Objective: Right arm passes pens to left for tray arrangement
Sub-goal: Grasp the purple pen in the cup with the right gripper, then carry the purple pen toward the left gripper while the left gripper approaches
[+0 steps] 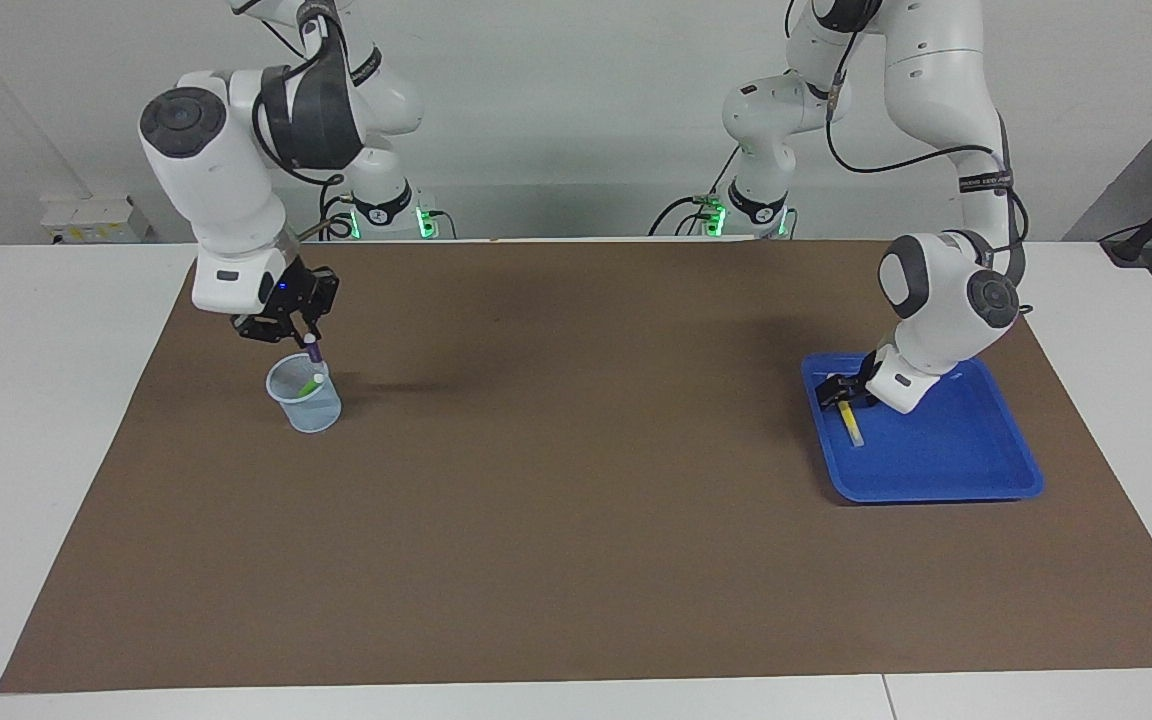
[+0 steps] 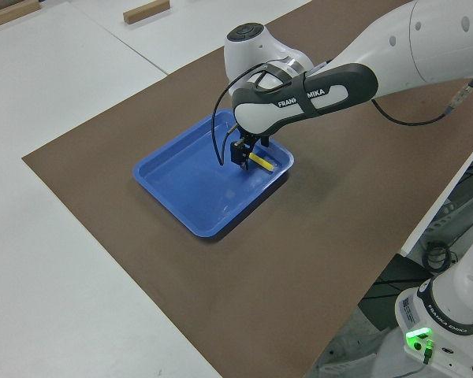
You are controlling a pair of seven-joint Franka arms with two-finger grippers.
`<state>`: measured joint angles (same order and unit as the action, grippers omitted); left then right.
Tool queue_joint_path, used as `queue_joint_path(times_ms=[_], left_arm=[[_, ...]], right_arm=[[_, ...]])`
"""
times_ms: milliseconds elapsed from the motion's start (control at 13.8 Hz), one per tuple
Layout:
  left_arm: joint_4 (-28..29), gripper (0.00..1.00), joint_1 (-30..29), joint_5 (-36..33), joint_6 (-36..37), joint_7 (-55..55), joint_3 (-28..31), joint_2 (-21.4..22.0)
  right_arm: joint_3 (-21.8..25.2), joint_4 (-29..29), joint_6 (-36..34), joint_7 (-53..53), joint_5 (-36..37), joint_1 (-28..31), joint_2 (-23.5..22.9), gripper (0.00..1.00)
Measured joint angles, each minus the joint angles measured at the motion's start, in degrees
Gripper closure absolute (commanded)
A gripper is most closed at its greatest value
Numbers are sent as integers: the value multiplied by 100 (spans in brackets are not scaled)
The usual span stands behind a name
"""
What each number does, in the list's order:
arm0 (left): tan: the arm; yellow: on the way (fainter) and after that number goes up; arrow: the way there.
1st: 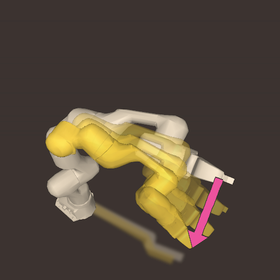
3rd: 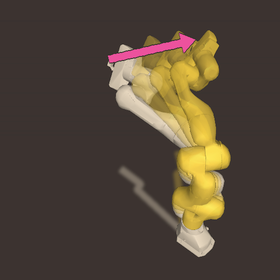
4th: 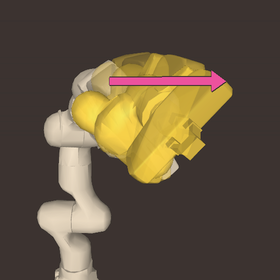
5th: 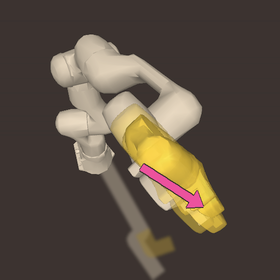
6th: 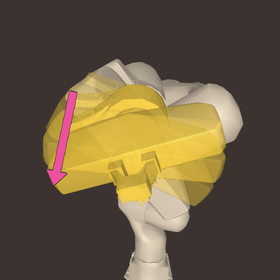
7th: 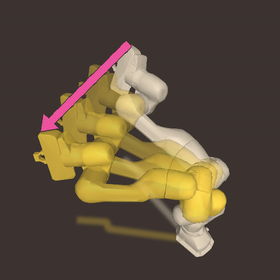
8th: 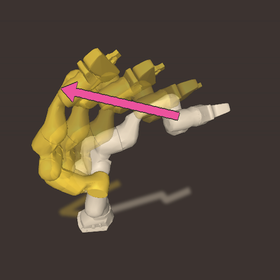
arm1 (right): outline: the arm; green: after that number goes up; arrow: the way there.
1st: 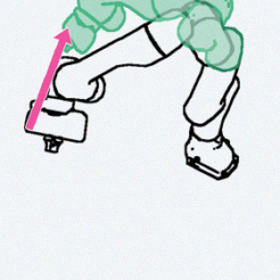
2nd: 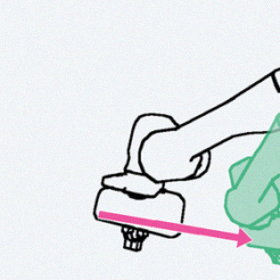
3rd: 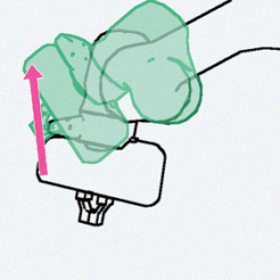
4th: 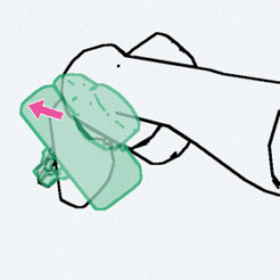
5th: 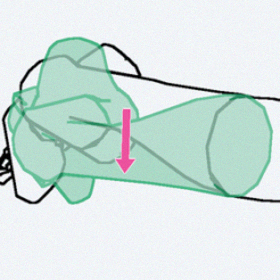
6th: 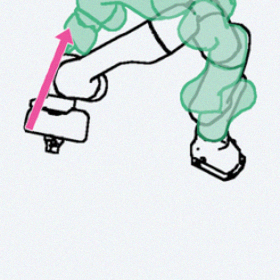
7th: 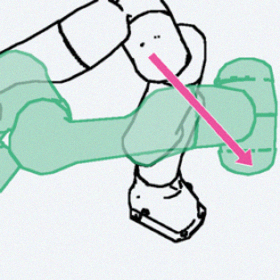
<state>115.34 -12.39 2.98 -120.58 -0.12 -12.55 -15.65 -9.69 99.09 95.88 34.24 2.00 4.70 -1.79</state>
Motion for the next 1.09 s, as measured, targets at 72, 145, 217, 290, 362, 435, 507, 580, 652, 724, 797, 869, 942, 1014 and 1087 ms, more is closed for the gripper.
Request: queue_joint_path(times_ms=[72, 145, 217, 290, 362, 435, 507, 580, 652, 724, 797, 869, 942, 1014, 1087], left_arm=[[-154, 0, 12, 0, 218, -7, -25, 3], [-332, 0, 22, 2, 440, -20, -50, 7], [-506, 0, 33, 11, 647, -73, -68, 12], [-658, 0, 42, 22, 811, -185, -76, 20], [-779, 0, 52, 41, 923, -335, -82, 34], [-862, 0, 67, 67, 1001, -448, -85, 57], [-915, 0, 80, 80, 1061, -517, -94, 93], [-947, 0, 87, 117, 1145, -565, -104, 148], [-978, 0, 89, 247, 1254, -664, -109, 212], [-1020, 0, 89, 450, 1365, -871, -111, 296], [-1047, 0, 91, 590, 1459, -1145, -122, 394], [-1071, 0, 97, 678, 1589, -1444, -161, 510], [-1081, 0, 119, 804, 1735, -1729, -209, 634], [-1083, 0, 158, 986, 1843, -2007, -227, 748], [-1083, 0, 176, 1191, 1914, -2313, -243, 854]], right_arm=[[-44, -123, -122, -15, -192, -1, 4, 100], [-77, -185, -177, -104, -421, -1, 6, 100], [-98, -200, -189, -278, -694, -2, 6, 100], [-108, -199, -190, -510, -974, -3, 5, 100], [-120, -199, -191, -803, -1233, -4, 4, 100], [-155, -198, -191, -1126, -1474, -4, 4, 100], [-223, -198, -185, -1493, -1729, -6, 3, 100], [-305, -196, -141, -1886, -1991, -12, 2, 100], [-365, -192, -63, -2253, -2245, -40, 1, 100], [-397, -184, 40, -2633, -2497, -111, 0, 100], [-408, -167, 183, -3025, -2702, -205, -2, 100], [-412, -135, 365, -3430, -2897, -318, -2, 100], [-416, -68, 614, -3845, -3102, -458, 0, 100], [-421, 28, 881, -4223, -3292, -596, 8, 100], [-424, 162, 1186, -4638, -3502, -749, 29, 100]])
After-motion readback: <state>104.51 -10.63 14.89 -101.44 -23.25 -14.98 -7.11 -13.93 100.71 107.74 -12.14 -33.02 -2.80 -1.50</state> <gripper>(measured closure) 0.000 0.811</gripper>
